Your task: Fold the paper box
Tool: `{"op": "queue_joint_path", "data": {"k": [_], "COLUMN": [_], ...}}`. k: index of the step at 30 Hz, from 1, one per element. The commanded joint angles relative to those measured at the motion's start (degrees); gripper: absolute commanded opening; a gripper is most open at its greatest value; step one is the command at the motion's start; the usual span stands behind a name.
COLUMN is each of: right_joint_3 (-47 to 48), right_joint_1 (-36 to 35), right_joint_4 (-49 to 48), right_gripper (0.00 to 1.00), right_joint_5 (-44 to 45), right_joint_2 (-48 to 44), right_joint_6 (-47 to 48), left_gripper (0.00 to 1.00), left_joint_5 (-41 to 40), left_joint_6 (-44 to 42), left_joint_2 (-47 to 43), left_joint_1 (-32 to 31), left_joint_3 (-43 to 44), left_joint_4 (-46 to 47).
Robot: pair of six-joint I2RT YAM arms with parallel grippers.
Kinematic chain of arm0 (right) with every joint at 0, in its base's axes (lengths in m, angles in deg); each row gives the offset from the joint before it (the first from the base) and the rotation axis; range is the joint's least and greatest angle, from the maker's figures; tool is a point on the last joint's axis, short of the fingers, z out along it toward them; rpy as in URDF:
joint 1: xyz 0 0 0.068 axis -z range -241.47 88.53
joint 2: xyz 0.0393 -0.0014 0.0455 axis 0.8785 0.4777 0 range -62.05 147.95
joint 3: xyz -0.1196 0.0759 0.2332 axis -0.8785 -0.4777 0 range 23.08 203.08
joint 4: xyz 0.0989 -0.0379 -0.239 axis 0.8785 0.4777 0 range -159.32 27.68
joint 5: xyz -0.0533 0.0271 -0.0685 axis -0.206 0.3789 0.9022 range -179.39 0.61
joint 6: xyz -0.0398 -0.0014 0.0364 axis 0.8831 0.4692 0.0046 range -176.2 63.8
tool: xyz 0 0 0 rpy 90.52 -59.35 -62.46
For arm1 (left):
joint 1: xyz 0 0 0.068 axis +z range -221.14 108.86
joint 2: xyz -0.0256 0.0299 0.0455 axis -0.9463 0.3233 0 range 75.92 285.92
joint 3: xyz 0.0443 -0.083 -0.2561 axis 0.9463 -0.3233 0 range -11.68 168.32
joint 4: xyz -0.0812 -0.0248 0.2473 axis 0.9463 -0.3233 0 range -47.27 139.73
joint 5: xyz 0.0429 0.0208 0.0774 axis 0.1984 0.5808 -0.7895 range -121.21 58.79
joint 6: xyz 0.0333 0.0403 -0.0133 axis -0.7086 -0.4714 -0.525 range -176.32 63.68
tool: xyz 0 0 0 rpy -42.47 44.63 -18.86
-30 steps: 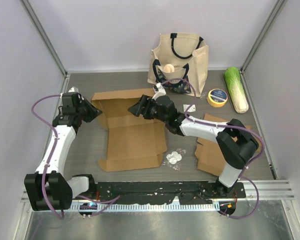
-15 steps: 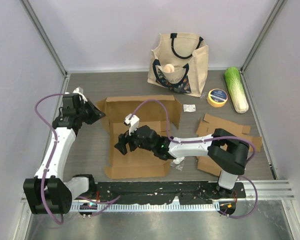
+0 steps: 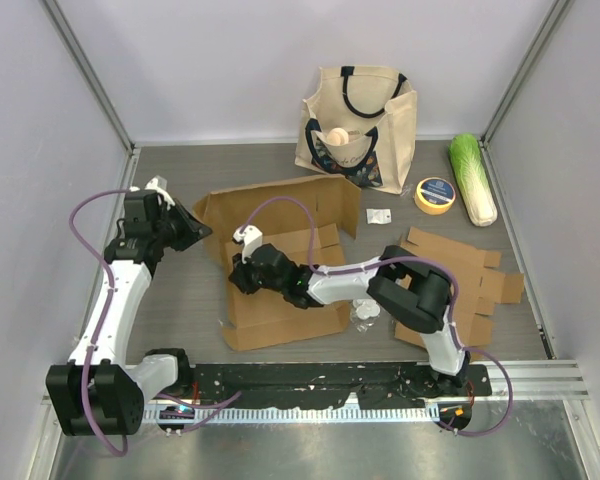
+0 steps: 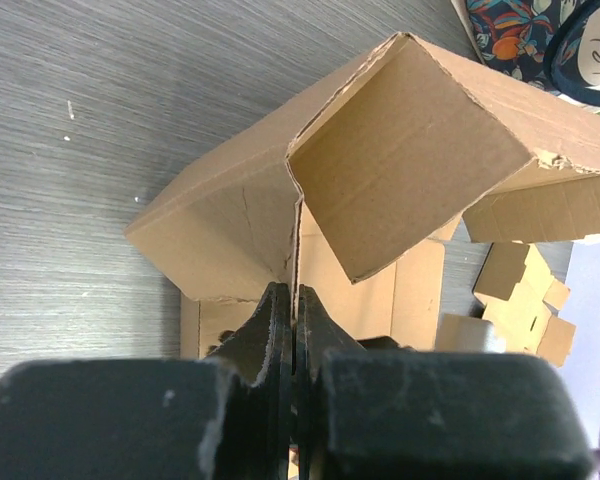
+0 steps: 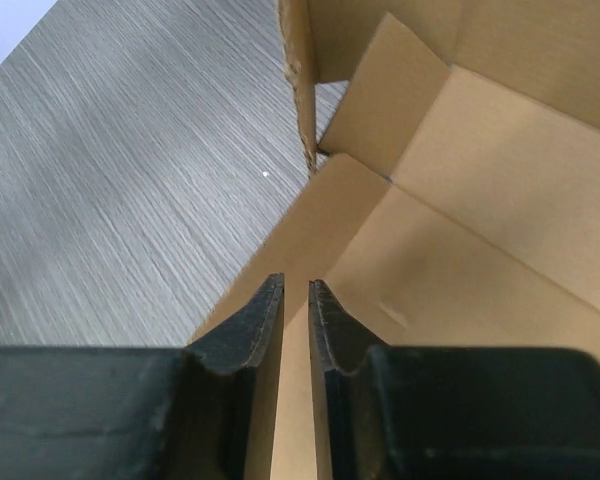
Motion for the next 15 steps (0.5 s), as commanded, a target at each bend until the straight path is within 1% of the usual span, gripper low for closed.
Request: {"op": "queue_joint_path", "data": {"k": [1, 4, 6, 7, 9, 10, 11, 12, 13, 15], "right_joint_3": [8.9, 12.1, 13.6, 14.2, 13.8, 13.7, 13.8, 14.1, 15.0, 14.9], "right_joint_1": [0.0, 0.1, 0.3, 0.3, 0.3, 0.4, 0.4, 0.5, 0.6, 1.1], "right_joint_4": [-1.9, -2.3, -2.2, -2.3, -3.5, -4.0, -4.0, -3.6, -1.8, -1.6], "right_gripper": [0.20, 0.18, 0.17, 0.16, 0.14, 0.13, 0.13, 0.12, 0.11, 0.09], "right_joint_5": [-3.9, -4.0, -6.0, -6.0, -5.0, -2.6, -2.0, 0.1, 0.5, 1.0], "right_joint_2": [4.9, 9.8, 12.0, 12.9, 14.8, 15.4, 16.3, 16.5, 16.6, 16.3], "right_joint_6": [1.0, -0.2, -0.8, -2.5, -4.5, -6.8, -7.1, -7.7, -8.4, -9.2], "left_gripper": [0.00, 0.00, 0.00, 0.00, 0.00, 0.00, 0.00, 0.00, 0.00, 0.00], "left_joint_5": [2.5, 2.7, 2.4, 2.3, 2.1, 1.8, 2.0, 1.9, 1.3, 1.2], "left_joint_6": [1.1, 2.7, 3.6, 4.5, 5.6, 6.7, 7.2, 8.0, 8.6, 9.7], "left_joint_2": [-0.8, -0.8, -0.5, -0.2, 0.4, 0.9, 1.0, 1.0, 0.8, 0.5], "left_joint_1": [0.1, 0.1, 0.1, 0.1, 0.1, 0.1, 0.2, 0.1, 0.2, 0.1], "left_joint_3": [1.1, 1.9, 2.3, 2.4, 2.3, 2.1, 1.9, 1.6, 1.3, 1.1], "left_joint_4": [3.4, 3.5, 3.6, 4.2, 4.5, 4.7, 5.0, 5.1, 5.0, 5.3]}}
